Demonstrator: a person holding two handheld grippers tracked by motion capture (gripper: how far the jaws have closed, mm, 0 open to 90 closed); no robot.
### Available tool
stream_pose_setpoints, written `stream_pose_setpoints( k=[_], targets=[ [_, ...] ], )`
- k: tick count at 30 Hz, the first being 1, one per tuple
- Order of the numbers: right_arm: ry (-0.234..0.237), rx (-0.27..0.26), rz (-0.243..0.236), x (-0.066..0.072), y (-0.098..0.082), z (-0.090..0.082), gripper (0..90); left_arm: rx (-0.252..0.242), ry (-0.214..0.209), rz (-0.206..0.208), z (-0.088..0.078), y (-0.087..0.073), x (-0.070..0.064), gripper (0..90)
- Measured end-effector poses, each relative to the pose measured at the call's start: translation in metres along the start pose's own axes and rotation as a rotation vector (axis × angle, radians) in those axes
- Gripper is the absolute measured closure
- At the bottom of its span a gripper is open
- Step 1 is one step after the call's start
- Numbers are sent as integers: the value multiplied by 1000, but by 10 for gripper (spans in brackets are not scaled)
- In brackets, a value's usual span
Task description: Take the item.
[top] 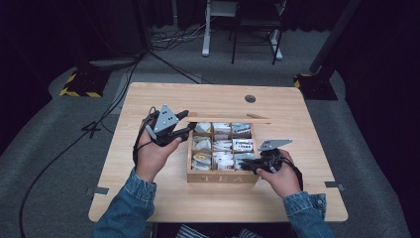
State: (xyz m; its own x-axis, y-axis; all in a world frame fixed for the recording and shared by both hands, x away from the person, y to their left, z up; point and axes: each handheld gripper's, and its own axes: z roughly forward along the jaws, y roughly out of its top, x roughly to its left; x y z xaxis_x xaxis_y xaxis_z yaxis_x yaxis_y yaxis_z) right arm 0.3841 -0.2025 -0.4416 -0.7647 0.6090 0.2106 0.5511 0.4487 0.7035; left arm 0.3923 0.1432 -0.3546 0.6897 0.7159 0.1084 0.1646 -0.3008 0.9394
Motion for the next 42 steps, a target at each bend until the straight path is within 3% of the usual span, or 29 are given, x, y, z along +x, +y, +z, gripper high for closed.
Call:
stream_pose_setpoints(
  k=[2, 9, 17, 42],
  targets=[
    [-3, 17, -7, 1, 0, 0, 899, 1, 0, 0, 0, 0, 0, 554],
    [-53, 37, -78, 9, 4, 0, 900, 1, 2, 2, 0, 0, 0, 554],
    [-64, -40, -87, 11, 10, -15, 900, 6, 12, 12, 1, 1, -1, 554],
    [-81, -180, -94, 20, 28, -55, 900, 7, 10, 12, 1, 1, -1, 553]
  ],
)
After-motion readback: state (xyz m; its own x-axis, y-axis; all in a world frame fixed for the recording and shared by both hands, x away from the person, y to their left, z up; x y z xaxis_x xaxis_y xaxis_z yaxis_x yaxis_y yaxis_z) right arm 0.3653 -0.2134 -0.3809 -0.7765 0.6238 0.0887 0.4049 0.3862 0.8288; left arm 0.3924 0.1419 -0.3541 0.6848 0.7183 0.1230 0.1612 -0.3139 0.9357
